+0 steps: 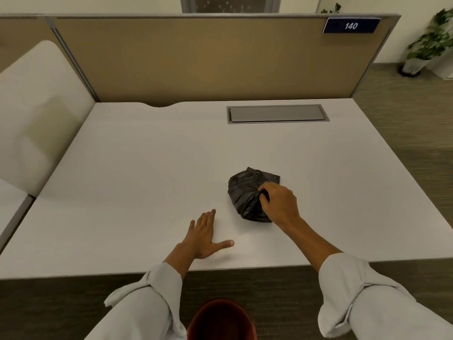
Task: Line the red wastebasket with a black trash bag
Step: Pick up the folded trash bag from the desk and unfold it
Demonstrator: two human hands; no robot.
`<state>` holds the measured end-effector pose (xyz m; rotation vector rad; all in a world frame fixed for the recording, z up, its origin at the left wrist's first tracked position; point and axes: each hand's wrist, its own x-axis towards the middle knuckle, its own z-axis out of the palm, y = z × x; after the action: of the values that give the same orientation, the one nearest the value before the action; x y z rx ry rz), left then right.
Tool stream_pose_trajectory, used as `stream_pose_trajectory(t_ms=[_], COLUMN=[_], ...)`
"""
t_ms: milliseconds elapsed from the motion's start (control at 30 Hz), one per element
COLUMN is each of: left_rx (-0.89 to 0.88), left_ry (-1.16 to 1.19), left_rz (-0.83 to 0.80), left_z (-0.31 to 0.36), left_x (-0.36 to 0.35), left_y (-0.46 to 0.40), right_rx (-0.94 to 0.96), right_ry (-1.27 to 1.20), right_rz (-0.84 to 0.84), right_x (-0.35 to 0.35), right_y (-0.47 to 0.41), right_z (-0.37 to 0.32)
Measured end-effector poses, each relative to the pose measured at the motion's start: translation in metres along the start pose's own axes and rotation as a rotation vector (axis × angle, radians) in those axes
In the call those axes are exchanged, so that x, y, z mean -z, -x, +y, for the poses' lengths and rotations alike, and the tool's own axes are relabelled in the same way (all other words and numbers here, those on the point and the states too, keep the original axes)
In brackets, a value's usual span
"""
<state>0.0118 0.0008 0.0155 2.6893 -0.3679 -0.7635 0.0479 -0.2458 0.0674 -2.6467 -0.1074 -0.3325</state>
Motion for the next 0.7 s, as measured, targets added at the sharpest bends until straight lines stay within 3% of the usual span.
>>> stream_pose_trajectory(t_ms=[367, 567, 700], left_rx=[-0.132, -0.153, -0.122], left_ry=[0.209, 0.276, 0.474], left_rz=[0.412, 0.558, 0.599], left_z=[0.026, 0.03, 0.032], left_x=[0.036, 0.027, 0.028], left_y=[0.045, 0.073, 0.096], right_rx=[0.055, 0.01, -0.025], right_ry=[-0.352, -0.515, -0.571], right_rz=[-0.131, -0.129, -0.075], right_x=[0.032, 0.043, 0.045], right_y=[0.027, 0.055, 0.075], right_z=[-0.063, -0.097, -0.11])
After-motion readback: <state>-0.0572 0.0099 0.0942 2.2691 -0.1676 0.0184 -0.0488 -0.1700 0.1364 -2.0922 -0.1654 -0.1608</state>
